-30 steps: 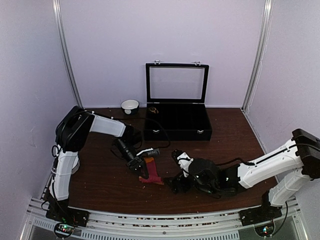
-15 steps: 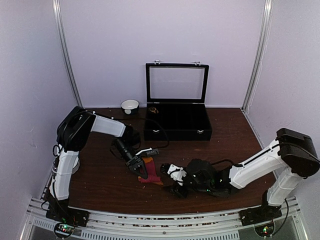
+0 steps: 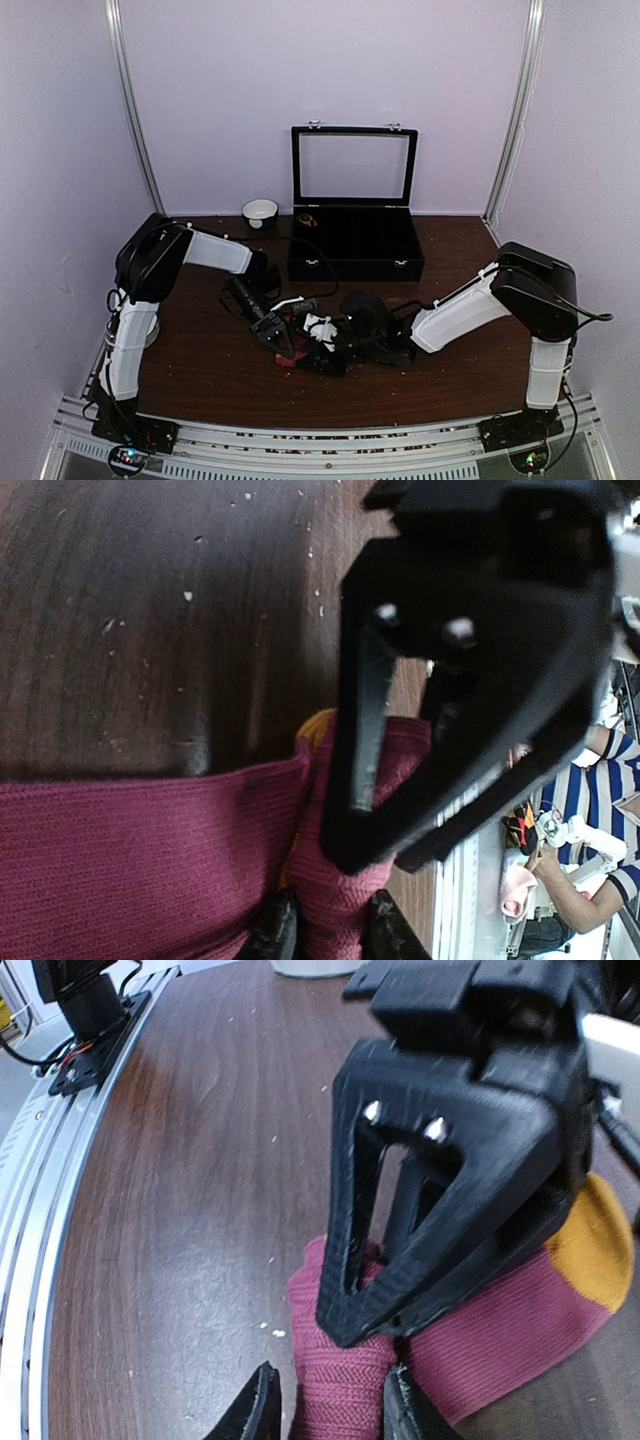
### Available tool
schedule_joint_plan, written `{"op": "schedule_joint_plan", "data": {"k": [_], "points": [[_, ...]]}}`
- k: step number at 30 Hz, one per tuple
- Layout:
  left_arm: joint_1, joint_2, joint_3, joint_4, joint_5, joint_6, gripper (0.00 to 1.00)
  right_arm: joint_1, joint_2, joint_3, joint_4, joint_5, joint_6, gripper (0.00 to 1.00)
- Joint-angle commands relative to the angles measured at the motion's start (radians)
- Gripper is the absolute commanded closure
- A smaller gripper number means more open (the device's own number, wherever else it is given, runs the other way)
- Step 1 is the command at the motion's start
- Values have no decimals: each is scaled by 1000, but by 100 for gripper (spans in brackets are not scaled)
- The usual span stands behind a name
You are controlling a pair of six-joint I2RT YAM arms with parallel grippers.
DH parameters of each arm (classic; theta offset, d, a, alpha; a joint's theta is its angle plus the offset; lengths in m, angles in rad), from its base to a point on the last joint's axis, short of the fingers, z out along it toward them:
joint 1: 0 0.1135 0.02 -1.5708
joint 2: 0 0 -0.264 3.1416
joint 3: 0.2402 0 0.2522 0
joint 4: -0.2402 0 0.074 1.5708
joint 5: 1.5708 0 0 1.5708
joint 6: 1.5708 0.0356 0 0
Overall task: Roll the socks
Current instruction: Roll the sock at the center of the board.
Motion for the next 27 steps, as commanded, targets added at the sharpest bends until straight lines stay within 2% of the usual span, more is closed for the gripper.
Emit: {"op": "schedule_joint_plan", "data": {"k": [1,2,6,7,10,11,12,13,18,23,27], "points": [[5,19,17,-36,10,44,74,-1,34,-20,-3,-77,18,64],[6,19,15,-35,10,44,74,-2,38,-27,4,-77,23,66],[6,11,12,-43,12,58,70,-3,49,-12,-4,-74,59,97],[7,-3,7,-43,10,67,67,-5,47,-7,-12,-76,72,100],[13,-83,1,-30,-40,71,58,-5,30,-12,-44,-89,110,100],[19,-113,0,-16,-63,61,25,-4,21,-24,-50,-86,126,100],[29,-146,-1,2,-91,44,5,-2,11,-40,-53,-75,137,100],[37,-177,-2,21,-125,26,2,3,0,-57,-59,-66,150,100],[54,-286,-42,188,-333,-83,2,37,-51,-113,-102,-2,232,100],[42,-250,-33,244,-379,-118,2,69,-61,-115,-114,26,392,100],[20,-282,-78,311,-443,-142,2,84,-14,-42,-218,31,511,100]]}}
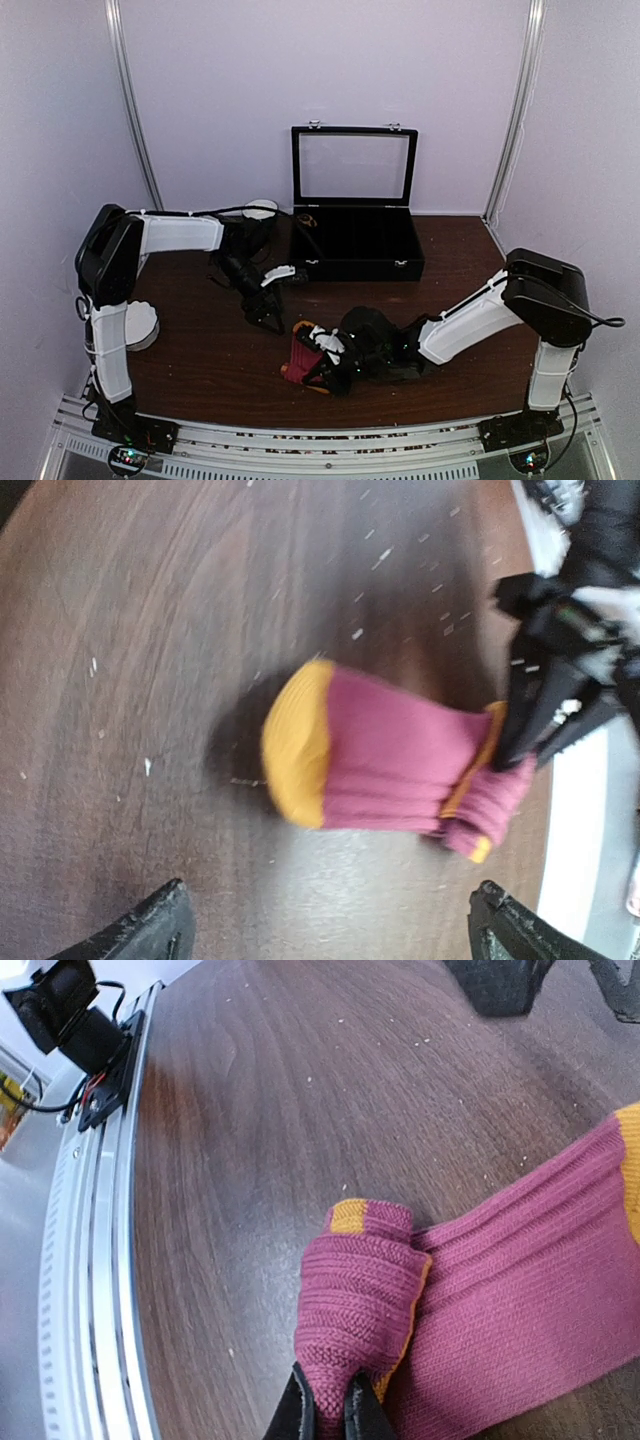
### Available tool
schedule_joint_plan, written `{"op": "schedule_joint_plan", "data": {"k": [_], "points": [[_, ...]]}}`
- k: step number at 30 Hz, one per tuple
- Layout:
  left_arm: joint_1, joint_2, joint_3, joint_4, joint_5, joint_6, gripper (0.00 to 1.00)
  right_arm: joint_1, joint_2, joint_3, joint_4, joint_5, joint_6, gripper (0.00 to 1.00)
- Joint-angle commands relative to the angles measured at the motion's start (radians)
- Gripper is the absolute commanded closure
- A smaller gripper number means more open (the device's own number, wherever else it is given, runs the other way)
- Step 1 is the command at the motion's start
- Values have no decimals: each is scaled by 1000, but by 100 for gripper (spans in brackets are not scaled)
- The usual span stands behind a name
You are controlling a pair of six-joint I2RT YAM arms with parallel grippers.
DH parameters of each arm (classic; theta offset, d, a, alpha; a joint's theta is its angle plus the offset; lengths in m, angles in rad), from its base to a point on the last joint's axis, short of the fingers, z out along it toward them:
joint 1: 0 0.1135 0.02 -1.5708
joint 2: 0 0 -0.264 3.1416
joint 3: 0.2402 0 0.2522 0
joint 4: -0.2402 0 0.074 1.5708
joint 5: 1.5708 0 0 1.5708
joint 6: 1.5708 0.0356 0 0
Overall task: Roll the socks
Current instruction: Roll the sock at the center of the board.
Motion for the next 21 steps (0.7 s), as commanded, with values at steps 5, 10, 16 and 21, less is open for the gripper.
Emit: {"op": "schedule_joint_plan", "data": {"k": [5,10,16,21], "points": [[-24,-205,-128,196,-176,-53,2,18,139,146,-329,28,294,100],[-8,-363,-166,274,-289,-161,2,5,218,189,-367,-18,438,100],[72,-242,-63,33,-106,-84,2,-18,247,147,-257,-100,557,100],[-60,-508,-421,320,-211,97,2,-39,267,79,-112,-190,650,100]]}}
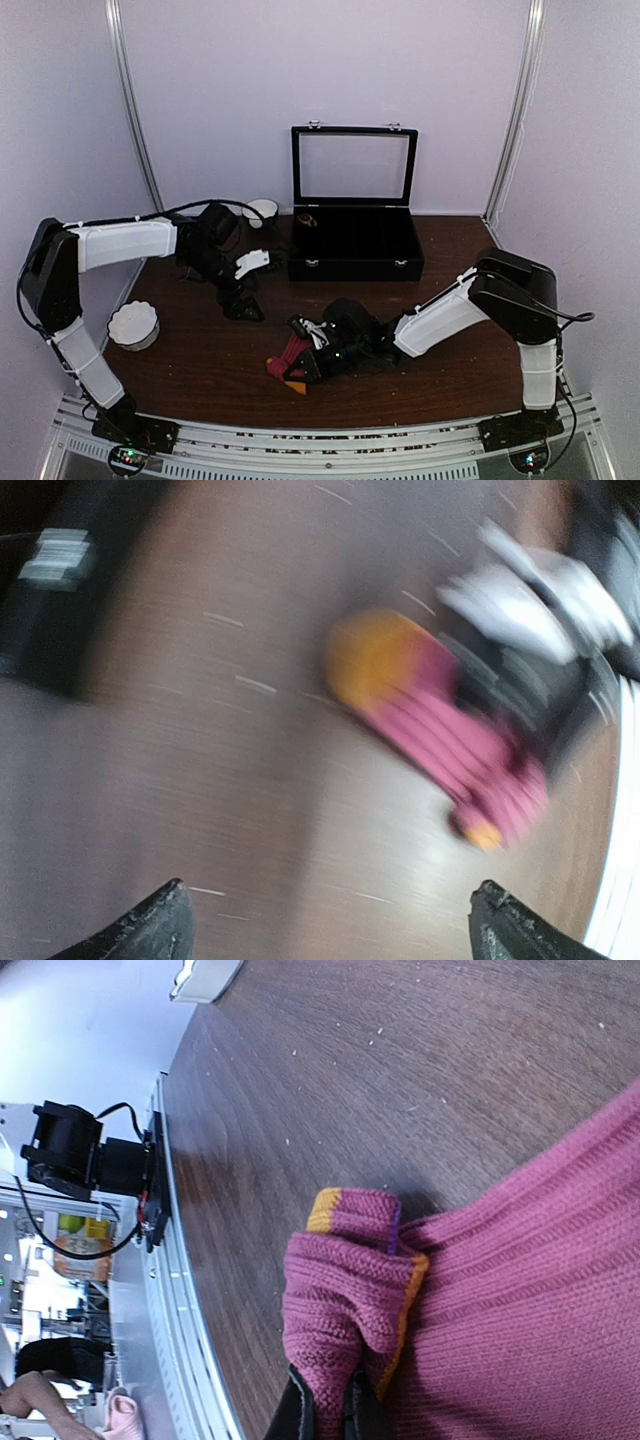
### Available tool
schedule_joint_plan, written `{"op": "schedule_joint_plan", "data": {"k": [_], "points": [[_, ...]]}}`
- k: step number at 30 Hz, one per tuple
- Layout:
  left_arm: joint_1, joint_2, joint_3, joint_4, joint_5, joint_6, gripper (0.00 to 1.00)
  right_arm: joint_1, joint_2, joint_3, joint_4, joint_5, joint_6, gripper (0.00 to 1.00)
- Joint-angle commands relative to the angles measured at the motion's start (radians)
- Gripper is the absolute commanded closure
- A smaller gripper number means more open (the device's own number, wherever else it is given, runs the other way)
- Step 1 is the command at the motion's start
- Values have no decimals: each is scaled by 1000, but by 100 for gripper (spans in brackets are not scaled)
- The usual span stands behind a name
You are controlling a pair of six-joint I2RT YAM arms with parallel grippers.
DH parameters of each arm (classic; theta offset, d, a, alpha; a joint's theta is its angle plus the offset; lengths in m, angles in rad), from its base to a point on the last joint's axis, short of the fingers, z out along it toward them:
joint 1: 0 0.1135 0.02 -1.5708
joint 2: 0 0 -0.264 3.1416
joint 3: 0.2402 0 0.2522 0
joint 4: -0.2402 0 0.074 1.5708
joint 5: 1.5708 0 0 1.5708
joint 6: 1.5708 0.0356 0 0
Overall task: Roll the socks
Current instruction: Roll the sock at the center of the board.
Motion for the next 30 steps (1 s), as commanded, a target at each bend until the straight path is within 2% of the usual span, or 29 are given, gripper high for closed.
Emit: {"op": "schedule_joint_plan", "data": {"k": [1,4,6,12,14,15,16,17,19,28,29,30], "points": [[-135,-198,-224,101,6,196,2,-14,111,-124,-48,-66,133,100],[-219,-187,-295,90,10,269,2,-35,125,-165,36,-93,171,100],[-273,-146,-286,69,-28,294,2,-46,135,-182,72,-109,186,100],[-340,-78,-255,139,-91,244,5,-63,164,-197,139,-144,219,100],[-358,-49,-246,146,-96,244,14,-65,169,-206,155,-150,227,100],[-366,-35,-241,147,-98,240,25,-66,171,-208,158,-151,230,100],[-373,-21,-236,152,-102,232,48,-66,173,-209,165,-153,233,100],[-381,-12,-235,162,-111,220,63,-66,174,-212,172,-154,239,100],[-392,5,-235,172,-134,210,66,-66,172,-213,193,-159,257,100],[-415,68,-212,153,-199,187,66,-66,158,-192,183,-144,269,100],[-416,83,-195,144,-210,180,70,-67,152,-198,186,-141,266,100],[-416,98,-180,134,-225,169,78,-66,146,-208,187,-133,264,100]]}}
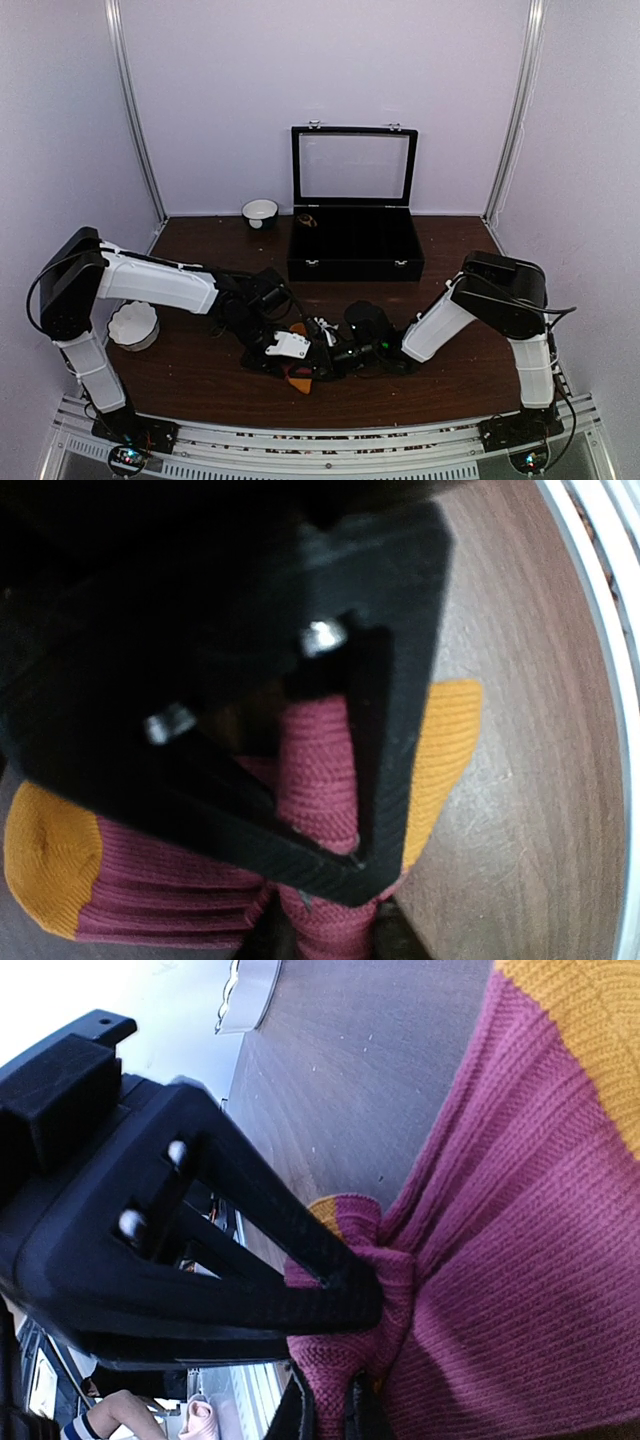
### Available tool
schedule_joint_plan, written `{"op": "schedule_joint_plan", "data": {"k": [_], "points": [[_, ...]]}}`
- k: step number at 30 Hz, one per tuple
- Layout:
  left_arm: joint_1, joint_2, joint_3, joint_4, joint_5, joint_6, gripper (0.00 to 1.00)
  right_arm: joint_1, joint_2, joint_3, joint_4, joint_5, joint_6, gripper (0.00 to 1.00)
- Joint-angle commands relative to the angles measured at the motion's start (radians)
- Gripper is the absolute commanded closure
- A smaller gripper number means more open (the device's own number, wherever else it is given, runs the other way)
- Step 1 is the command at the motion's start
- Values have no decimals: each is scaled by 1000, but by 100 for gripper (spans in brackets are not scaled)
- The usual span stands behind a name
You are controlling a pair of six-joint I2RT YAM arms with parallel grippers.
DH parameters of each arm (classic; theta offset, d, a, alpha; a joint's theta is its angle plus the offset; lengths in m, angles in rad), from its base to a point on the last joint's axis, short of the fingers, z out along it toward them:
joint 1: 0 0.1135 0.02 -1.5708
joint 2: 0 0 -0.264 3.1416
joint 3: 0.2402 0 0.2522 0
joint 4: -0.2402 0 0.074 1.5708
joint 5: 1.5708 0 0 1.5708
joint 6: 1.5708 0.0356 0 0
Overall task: Roll the socks
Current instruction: Roll the sock at the center of the board.
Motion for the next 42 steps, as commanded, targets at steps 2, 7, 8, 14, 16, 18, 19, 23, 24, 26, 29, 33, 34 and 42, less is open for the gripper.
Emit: {"op": "schedule_joint_plan", "data": {"k": [2,7,8,14,16,18,19,23,24,26,29,33,34,42], "points": [[-9,95,84,-47,-65,-49,93,0,47,-100,-225,63,-19,98],[2,166,163,-157,-23,-86,100,3,-81,-191,-280,186,-127,74],[9,174,177,-177,-7,-94,100,5,-111,-209,-289,213,-147,72],[71,239,241,-277,67,-146,100,34,-270,-264,-389,368,-300,61],[90,255,248,-297,90,-149,100,44,-311,-280,-407,424,-335,61],[106,266,253,-314,118,-151,100,57,-350,-312,-395,488,-360,61],[112,273,257,-322,131,-151,100,67,-375,-329,-388,526,-372,61],[138,311,291,-371,210,-143,100,144,-446,-391,-343,682,-450,61],[147,328,305,-392,241,-138,100,181,-468,-404,-336,738,-484,61],[168,373,342,-445,315,-128,100,258,-504,-415,-323,829,-573,60],[195,436,384,-513,381,-111,100,343,-517,-341,-418,930,-689,60],[213,508,433,-594,426,-83,100,384,-494,-200,-582,980,-819,59],[212,518,437,-604,432,-76,100,386,-490,-173,-596,977,-852,59],[214,533,444,-651,463,-21,100,356,-396,1,-661,973,-1138,54]]}}
